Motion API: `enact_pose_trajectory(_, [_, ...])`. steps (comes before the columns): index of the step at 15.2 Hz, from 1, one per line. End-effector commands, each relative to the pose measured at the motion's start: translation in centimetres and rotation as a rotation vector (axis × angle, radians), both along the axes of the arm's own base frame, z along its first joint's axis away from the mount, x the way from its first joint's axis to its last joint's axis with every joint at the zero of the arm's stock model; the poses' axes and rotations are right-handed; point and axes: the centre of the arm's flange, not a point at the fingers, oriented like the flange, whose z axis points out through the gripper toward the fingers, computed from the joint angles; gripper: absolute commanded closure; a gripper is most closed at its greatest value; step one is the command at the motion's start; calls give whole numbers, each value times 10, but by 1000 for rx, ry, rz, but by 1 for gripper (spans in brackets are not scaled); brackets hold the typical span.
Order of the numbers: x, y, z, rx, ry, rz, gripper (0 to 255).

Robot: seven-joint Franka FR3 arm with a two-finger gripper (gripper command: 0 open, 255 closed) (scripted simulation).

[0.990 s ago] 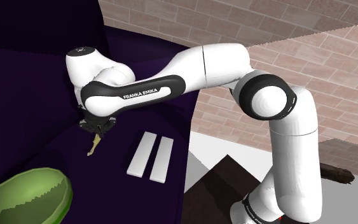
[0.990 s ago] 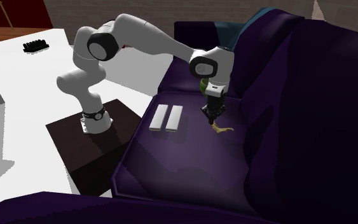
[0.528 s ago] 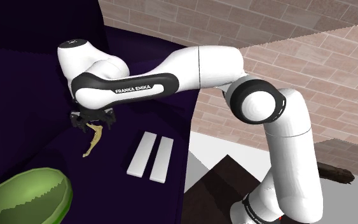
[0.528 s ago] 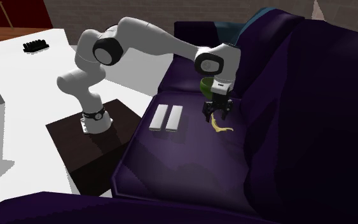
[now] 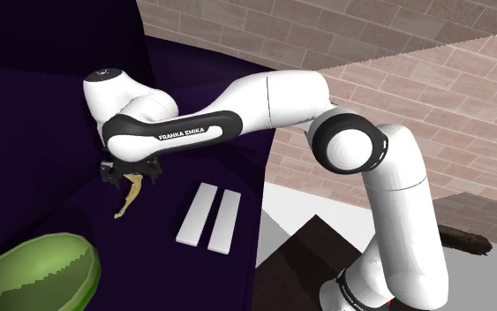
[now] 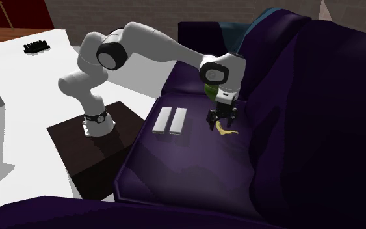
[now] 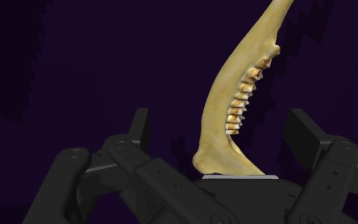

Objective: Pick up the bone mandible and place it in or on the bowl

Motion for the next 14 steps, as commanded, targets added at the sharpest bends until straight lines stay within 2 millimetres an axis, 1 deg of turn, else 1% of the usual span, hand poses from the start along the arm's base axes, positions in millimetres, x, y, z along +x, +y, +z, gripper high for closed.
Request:
enact_pose_trajectory(1, [0, 0, -4, 0, -1, 0, 0])
enact_pose_trajectory(7, [0, 0, -4, 0, 0, 0, 0])
enact_pose_trajectory(8, [0, 0, -4, 0, 0, 0, 255])
enact_pose_trajectory(14, [-2, 2, -2, 0, 0, 0, 255])
